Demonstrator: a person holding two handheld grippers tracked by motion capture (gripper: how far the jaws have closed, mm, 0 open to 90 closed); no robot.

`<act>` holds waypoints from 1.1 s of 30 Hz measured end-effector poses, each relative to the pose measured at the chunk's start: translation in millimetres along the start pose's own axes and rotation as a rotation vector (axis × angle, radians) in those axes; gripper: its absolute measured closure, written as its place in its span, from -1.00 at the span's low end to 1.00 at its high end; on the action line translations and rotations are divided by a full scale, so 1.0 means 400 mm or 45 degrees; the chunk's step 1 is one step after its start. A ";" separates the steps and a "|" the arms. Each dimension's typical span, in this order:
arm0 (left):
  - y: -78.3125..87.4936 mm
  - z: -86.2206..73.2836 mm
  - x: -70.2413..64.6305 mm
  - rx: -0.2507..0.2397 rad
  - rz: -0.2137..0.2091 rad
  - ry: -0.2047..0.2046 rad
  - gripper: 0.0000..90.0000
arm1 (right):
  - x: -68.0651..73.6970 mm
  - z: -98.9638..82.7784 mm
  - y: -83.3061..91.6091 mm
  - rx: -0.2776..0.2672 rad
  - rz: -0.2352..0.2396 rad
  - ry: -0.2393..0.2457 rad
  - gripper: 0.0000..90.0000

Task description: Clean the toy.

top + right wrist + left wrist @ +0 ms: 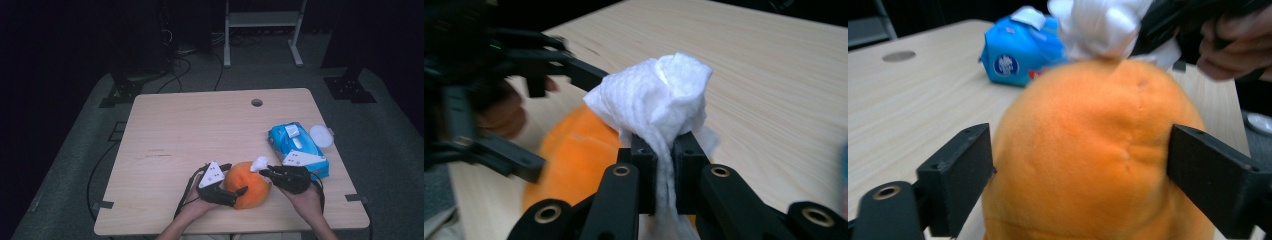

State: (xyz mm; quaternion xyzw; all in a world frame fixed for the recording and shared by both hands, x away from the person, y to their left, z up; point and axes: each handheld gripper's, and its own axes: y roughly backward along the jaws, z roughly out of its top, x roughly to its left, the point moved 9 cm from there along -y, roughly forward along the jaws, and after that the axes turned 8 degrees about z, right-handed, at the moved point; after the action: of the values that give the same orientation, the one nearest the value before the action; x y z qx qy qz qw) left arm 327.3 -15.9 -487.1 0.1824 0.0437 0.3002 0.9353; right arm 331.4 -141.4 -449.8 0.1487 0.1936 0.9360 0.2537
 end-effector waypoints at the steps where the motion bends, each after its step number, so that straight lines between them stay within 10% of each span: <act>1: 0.001 -0.007 0.000 0.020 -0.009 0.011 -0.56 | 0.003 0.000 -0.003 0.007 0.001 0.011 0.83; 10: -0.003 -0.020 -0.007 0.057 0.015 -0.011 -0.34 | -0.088 -0.059 0.011 0.050 -0.069 -0.164 0.83; 17: -0.001 -0.016 -0.023 0.053 0.039 -0.051 -0.34 | -0.023 -0.008 0.005 0.016 -0.008 -0.072 0.83; 23: -0.001 -0.011 -0.045 0.059 0.053 -0.088 -0.34 | -0.074 -0.043 0.013 0.052 -0.063 -0.159 0.83; 29: -0.003 -0.004 -0.074 0.055 0.079 -0.156 -0.35 | -0.003 -0.002 -0.003 0.018 0.029 -0.084 0.83; 33: 0.005 0.005 -0.068 0.052 0.014 -0.120 -0.42 | -0.020 -0.020 -0.011 0.042 0.037 -0.113 0.83</act>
State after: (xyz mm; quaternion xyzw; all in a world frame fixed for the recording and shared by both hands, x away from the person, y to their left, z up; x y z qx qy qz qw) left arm 304.4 -30.8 -485.3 0.2155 0.0048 0.2954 0.9307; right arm 336.8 -144.4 -460.0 0.1972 0.1955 0.9287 0.2460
